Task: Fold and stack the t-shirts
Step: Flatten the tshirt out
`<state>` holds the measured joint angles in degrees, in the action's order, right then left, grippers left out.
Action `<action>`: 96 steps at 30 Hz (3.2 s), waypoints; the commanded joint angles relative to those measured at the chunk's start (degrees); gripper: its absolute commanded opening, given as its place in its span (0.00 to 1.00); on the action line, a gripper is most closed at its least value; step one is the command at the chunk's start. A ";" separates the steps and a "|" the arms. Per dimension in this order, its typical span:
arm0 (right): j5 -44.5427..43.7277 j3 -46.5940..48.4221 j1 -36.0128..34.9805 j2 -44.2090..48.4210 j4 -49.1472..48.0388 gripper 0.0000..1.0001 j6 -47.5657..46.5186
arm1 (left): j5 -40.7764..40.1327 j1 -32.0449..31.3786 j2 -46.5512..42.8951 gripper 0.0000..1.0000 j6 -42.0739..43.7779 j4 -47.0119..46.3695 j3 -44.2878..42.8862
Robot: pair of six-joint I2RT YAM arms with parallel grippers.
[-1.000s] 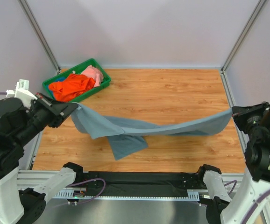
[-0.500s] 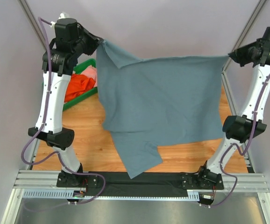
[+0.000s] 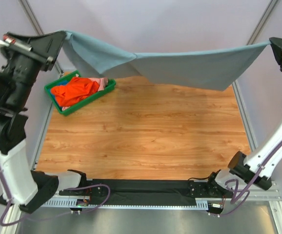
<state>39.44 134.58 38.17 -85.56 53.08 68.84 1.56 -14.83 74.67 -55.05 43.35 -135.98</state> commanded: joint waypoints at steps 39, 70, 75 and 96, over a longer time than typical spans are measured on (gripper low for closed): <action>-28.89 8.69 -10.75 -11.41 -21.33 0.00 -15.40 | 0.81 0.86 23.59 0.00 4.06 -15.84 -9.21; -74.60 -58.20 -10.05 17.35 21.37 0.00 -18.91 | 2.11 -13.03 -34.07 0.00 -13.68 20.45 73.48; -69.25 -63.56 -10.05 18.32 16.73 0.00 -19.96 | 2.76 -13.03 -33.02 0.00 -13.69 19.58 77.63; -24.41 3.17 -7.42 -12.98 -31.35 0.00 -6.99 | -15.45 -4.42 23.95 0.00 10.05 -22.24 -10.73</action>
<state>14.20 143.33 27.00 -103.18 33.26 53.10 -11.33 -19.42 103.61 -48.47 30.06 -145.82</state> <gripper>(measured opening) 0.010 0.008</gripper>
